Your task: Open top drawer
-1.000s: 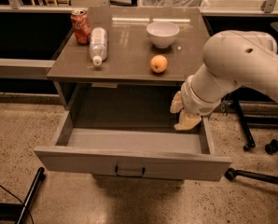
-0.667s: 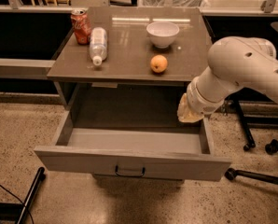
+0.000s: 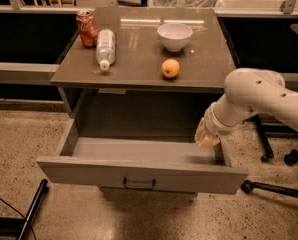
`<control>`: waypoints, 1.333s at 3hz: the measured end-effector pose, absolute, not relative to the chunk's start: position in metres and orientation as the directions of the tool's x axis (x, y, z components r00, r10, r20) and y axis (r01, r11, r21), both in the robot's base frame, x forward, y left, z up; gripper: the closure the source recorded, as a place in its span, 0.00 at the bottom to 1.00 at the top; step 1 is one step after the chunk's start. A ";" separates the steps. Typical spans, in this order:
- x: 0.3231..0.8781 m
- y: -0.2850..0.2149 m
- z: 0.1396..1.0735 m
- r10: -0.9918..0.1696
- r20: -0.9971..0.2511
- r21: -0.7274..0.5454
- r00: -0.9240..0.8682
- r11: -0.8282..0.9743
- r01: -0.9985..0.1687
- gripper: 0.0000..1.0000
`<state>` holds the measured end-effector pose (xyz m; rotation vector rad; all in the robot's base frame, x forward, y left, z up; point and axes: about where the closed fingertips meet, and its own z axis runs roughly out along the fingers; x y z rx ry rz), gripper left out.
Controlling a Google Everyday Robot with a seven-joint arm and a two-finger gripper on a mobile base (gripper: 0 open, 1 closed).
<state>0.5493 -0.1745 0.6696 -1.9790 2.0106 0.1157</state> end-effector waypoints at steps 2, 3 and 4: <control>0.529 -0.166 0.628 -0.950 -0.294 -0.072 -0.100 0.127 -0.989 0.00; 0.529 -0.166 0.629 -0.951 -0.294 -0.073 -0.098 0.125 -0.990 0.00; 0.534 -0.164 0.660 -0.945 -0.324 -0.164 -0.043 0.101 -0.981 0.00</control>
Offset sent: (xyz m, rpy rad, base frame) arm -0.0483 0.0228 -0.0519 0.0201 0.1317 -0.1282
